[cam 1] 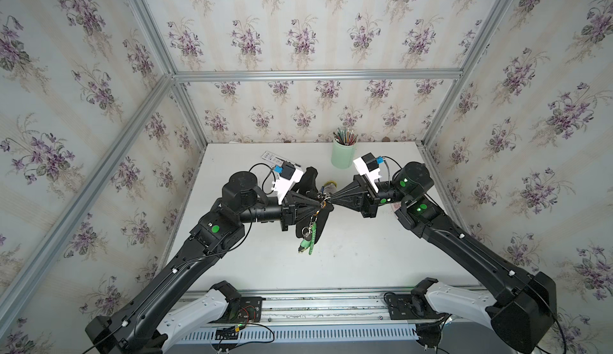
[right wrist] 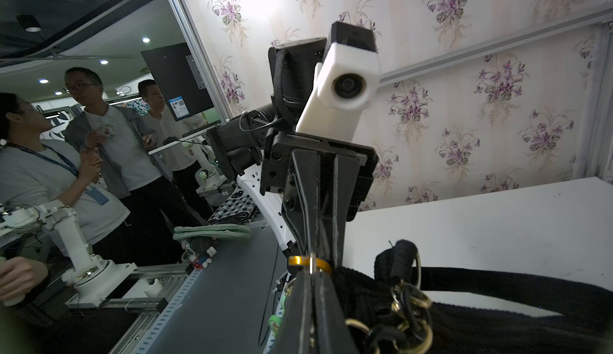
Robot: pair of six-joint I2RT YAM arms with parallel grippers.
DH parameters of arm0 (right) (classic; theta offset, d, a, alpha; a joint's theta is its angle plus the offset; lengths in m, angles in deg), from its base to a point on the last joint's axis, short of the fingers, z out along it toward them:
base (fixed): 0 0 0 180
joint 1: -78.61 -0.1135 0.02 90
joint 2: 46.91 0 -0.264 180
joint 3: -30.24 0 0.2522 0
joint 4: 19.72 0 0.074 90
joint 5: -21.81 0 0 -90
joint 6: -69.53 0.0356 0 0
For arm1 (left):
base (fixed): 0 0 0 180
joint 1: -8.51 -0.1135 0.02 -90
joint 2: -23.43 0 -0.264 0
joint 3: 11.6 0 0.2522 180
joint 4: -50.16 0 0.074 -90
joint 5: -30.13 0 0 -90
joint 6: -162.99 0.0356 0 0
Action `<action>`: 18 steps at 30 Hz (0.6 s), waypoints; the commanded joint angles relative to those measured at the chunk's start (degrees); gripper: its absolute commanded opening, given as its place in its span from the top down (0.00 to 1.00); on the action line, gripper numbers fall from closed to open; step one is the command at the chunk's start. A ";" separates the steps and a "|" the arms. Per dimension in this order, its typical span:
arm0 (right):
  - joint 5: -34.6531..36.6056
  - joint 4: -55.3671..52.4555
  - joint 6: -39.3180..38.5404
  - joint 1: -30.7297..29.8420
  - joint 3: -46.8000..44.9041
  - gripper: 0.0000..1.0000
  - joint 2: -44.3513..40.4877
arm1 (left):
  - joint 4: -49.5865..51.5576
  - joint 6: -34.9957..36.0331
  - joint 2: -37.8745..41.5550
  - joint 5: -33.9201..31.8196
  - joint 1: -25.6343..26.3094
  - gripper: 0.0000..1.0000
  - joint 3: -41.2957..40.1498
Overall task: Remove the decoration from the bag
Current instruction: Remove the decoration item from the bag.
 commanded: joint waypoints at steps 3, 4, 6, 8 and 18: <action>-2.40 4.36 8.82 0.20 1.14 1.00 1.80 | -3.21 1.36 -0.33 2.27 -0.06 0.87 0.95; -2.08 4.98 9.94 0.19 1.23 1.00 2.18 | -3.44 1.27 -0.34 2.41 -0.06 0.87 0.90; -1.75 7.53 13.08 0.23 0.86 1.00 3.10 | -4.00 0.90 -0.34 2.49 -0.06 0.86 0.74; -1.72 11.42 16.87 0.19 0.19 1.00 4.10 | -4.39 0.72 -0.43 2.41 -0.06 0.86 0.58; -1.73 17.54 22.46 -1.19 -0.85 1.00 6.77 | -6.95 -0.35 -0.46 0.55 -0.06 0.87 -0.43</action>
